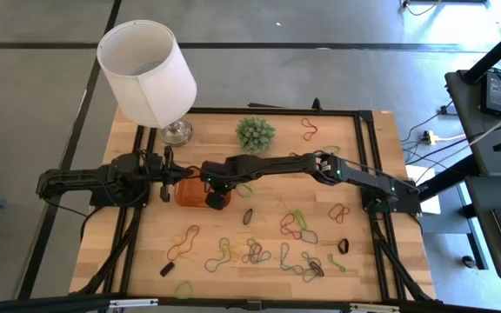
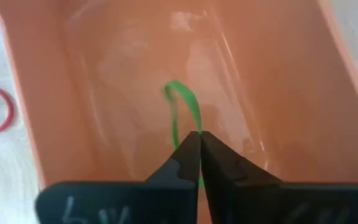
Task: Pick and place rubber bands into bin
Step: Put the green rubber band into the orange bin
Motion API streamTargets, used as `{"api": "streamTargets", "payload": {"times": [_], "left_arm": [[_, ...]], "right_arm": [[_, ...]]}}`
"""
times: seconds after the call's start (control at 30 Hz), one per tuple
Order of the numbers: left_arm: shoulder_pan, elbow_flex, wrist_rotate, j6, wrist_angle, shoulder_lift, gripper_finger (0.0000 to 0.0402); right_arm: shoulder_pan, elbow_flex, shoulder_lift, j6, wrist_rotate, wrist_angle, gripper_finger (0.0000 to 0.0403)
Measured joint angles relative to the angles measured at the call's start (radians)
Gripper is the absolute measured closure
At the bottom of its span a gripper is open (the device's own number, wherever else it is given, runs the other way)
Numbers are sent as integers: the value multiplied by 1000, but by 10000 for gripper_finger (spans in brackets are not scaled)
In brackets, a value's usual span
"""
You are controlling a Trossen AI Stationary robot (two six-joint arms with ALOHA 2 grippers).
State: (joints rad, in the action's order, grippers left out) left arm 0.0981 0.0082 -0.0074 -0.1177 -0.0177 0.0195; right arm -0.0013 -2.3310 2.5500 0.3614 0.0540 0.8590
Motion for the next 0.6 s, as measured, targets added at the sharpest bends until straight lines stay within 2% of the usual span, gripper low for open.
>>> {"api": "streamTargets", "payload": {"times": [0.33,0.6], "left_arm": [[0,0,0,0,0,0,398],[0,0,0,0,0,0,398]], "right_arm": [[0,0,0,25,-6,0,336],[0,0,0,30,-7,1,315]]}}
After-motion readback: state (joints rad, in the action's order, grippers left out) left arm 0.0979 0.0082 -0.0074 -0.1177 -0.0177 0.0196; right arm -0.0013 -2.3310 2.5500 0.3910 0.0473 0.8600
